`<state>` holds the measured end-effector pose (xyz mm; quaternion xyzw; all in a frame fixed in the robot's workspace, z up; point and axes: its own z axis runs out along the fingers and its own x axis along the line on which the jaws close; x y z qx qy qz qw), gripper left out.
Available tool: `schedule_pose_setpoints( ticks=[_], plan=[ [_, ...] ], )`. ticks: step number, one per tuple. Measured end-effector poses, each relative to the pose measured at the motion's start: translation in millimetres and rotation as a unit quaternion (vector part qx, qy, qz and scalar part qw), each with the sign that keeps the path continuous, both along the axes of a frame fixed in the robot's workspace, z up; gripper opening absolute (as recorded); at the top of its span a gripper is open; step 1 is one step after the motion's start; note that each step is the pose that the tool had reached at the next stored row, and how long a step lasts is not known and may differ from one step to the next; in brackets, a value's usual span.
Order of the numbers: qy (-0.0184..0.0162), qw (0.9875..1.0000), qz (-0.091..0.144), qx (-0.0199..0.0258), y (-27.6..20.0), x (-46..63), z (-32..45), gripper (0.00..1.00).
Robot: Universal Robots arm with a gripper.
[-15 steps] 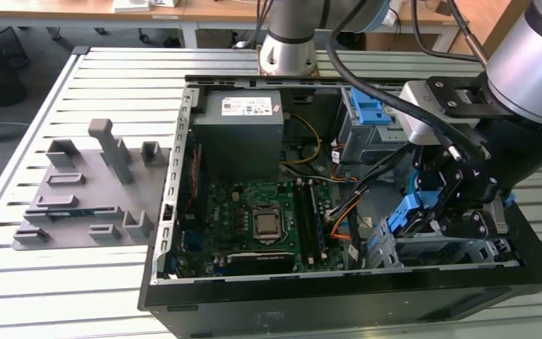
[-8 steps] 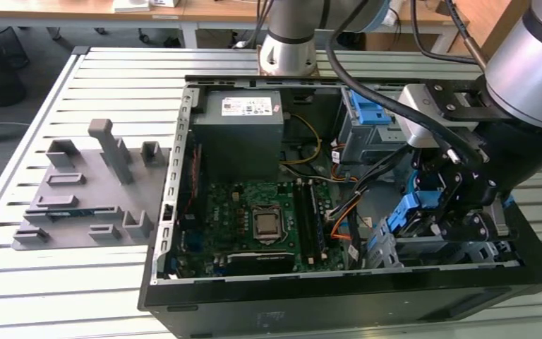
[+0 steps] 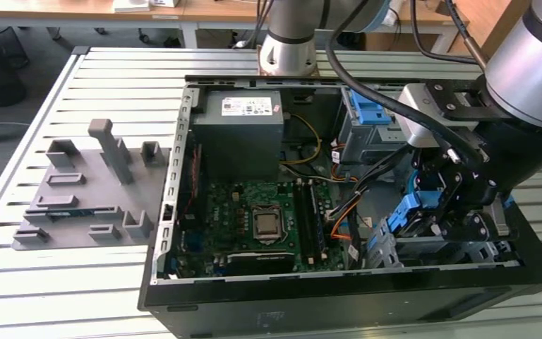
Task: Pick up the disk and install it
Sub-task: 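Insert the disk into the insertion slot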
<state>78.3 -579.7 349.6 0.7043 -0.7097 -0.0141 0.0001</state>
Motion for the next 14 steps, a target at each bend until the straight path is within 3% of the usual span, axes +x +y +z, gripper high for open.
schedule_pose_setpoints(
  ticks=[4, 9, 14],
  plan=[
    [0.0000, 1.0000, 0.000, 0.0005, 0.0, 0.0, 0.1, 0.44],
    [0.0000, 1.0000, 0.000, 0.0055, 0.0, 0.0, 0.7, 0.44],
    [0.0000, 1.0000, 0.000, 0.0058, 0.0, 0.0, 0.7, 0.44]
  ],
)
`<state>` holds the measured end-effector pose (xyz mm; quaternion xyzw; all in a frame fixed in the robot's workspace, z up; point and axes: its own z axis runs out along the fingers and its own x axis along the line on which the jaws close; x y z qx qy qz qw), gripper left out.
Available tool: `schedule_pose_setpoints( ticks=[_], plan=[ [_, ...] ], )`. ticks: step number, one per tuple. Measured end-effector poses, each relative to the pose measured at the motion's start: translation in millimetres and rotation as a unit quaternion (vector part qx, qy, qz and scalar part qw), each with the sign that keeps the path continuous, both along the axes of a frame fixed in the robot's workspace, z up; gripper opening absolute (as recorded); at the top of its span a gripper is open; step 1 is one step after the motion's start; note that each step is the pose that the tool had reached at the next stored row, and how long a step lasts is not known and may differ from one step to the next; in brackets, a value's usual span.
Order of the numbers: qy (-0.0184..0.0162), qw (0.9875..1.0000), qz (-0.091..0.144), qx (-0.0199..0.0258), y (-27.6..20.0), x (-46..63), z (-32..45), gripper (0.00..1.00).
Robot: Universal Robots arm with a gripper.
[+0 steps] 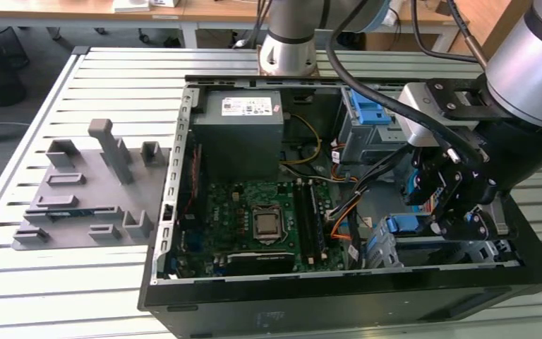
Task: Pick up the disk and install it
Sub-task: 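Insert the disk into the insertion slot, then insert the first disk wire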
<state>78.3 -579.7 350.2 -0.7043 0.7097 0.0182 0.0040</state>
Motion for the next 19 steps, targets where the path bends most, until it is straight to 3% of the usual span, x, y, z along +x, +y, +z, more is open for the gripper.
schedule_pose_setpoints(
  ticks=[2, 4, 9, 10, 19],
  plan=[
    [0.0000, 1.0000, 0.000, 0.0001, 0.0, 0.0, 0.0, 0.42],
    [0.0000, 1.0000, 0.000, 0.0001, 0.0, 0.0, 0.0, 0.29],
    [0.0000, 1.0000, 0.000, 0.0003, 0.0, 0.0, 0.0, 0.18],
    [0.0000, 1.0000, 0.000, 0.0003, 0.0, 0.0, 0.0, 0.12],
    [0.0000, 1.0000, 0.000, 0.0013, 0.0, 0.0, 0.0, 0.12]
  ],
)
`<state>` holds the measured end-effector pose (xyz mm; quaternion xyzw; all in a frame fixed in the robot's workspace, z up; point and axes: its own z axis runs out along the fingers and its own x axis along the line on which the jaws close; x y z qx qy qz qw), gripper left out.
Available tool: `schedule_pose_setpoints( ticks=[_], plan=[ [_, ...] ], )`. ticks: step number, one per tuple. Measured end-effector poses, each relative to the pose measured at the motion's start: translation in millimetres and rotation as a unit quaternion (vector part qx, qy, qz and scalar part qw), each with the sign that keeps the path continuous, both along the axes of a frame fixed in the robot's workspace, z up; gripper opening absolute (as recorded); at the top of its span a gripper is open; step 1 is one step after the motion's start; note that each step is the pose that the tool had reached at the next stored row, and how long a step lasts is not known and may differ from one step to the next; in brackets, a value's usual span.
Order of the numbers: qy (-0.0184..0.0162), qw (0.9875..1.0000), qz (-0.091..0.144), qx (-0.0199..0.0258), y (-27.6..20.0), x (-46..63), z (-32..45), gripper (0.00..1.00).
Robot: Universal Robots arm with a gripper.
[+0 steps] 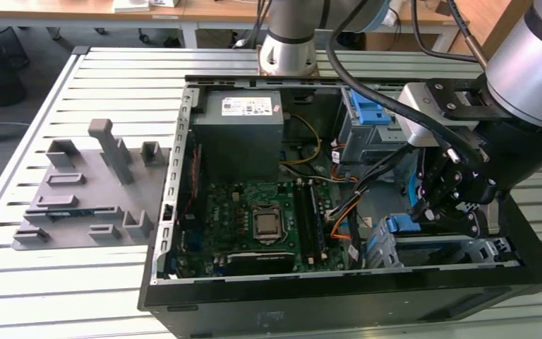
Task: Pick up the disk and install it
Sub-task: 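Insert the first disk wire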
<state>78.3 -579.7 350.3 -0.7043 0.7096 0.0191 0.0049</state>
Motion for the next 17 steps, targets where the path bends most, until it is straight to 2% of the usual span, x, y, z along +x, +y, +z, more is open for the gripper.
schedule_pose_setpoints(
  ticks=[8, 17],
  plan=[
    [0.0000, 1.0000, 0.000, 0.0001, 0.0, 1.4, 0.0, 0.12],
    [0.0000, 1.0000, 0.000, 0.0001, 0.1, 15.1, 0.0, 0.12]
  ],
)
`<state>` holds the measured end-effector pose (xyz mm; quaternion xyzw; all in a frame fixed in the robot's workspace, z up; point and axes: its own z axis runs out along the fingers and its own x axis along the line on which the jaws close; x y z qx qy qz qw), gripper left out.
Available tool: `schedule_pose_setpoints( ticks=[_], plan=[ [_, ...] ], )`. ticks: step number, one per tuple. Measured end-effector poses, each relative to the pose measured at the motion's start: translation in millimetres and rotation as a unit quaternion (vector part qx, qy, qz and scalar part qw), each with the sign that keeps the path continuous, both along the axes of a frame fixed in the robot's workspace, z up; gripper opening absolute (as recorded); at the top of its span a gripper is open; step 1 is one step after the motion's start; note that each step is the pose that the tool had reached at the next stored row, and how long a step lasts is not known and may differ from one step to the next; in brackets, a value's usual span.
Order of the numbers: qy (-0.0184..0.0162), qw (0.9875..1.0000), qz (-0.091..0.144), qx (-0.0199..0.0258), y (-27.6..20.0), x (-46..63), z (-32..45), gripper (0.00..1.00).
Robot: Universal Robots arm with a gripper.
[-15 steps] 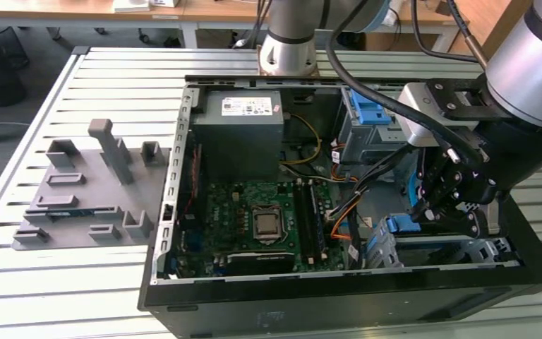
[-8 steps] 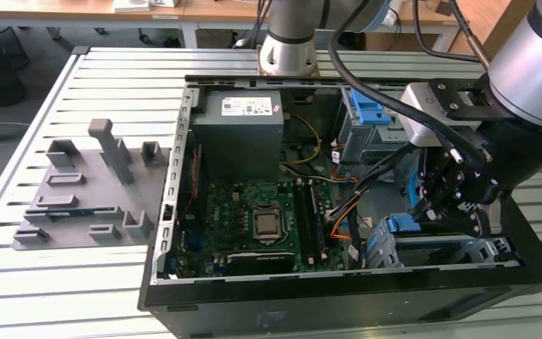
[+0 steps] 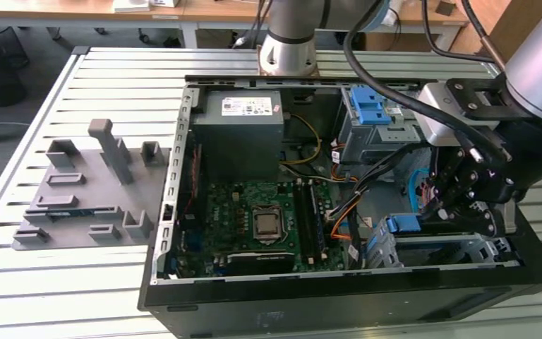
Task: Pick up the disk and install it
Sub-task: 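Insert the first disk wire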
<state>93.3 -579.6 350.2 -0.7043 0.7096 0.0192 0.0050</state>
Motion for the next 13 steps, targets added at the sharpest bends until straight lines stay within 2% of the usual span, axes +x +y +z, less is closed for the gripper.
schedule_pose_setpoints(
  ticks=[8, 13],
  plan=[
    [-0.0030, 1.0000, 0.000, -0.0004, 2.4, 0.9, 11.7, 0.12],
    [-0.0030, 1.0000, -0.001, -0.0004, 4.5, 14.2, 11.7, 0.12]
  ],
)
